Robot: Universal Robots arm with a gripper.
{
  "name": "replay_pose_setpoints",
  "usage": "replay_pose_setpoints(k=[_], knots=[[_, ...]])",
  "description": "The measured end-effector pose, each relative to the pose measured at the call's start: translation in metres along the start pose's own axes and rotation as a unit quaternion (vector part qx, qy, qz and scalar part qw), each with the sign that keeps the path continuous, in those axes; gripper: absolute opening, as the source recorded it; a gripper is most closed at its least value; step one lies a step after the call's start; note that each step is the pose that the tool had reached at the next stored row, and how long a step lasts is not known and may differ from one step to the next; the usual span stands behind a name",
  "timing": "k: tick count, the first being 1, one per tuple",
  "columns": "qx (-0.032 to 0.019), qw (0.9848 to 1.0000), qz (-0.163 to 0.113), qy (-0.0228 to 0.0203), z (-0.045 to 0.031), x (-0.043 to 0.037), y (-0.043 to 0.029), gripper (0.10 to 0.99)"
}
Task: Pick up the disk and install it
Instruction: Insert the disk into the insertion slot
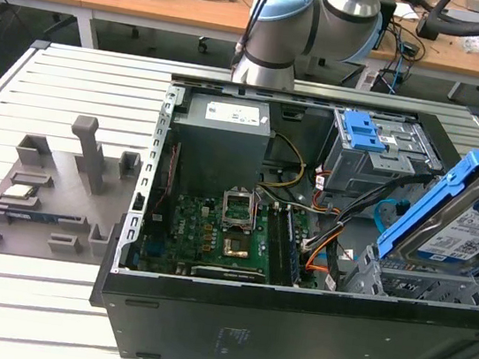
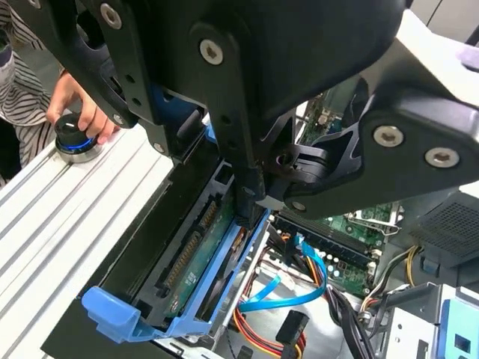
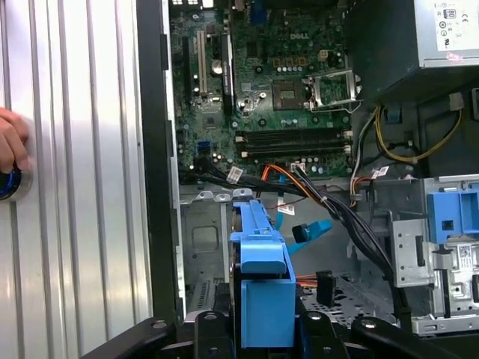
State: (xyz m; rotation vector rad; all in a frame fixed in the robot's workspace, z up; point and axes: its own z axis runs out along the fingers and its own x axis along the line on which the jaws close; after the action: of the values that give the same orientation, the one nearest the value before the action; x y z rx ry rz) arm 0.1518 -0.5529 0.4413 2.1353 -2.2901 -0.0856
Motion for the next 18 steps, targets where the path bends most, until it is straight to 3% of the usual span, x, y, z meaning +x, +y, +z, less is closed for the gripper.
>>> replay_pose_setpoints(k=[8, 12, 18], knots=[[0.0000, 1.0000, 0.000, 0.0000, 0.0160, 0.0005, -0.0003, 0.365], [0.0000, 1.0000, 0.000, 0.0000, 0.0294, 0.0010, -0.0005, 0.365], [0.0000, 1.0000, 0.000, 0.0000, 0.0428, 0.0014, -0.0011, 0.365]])
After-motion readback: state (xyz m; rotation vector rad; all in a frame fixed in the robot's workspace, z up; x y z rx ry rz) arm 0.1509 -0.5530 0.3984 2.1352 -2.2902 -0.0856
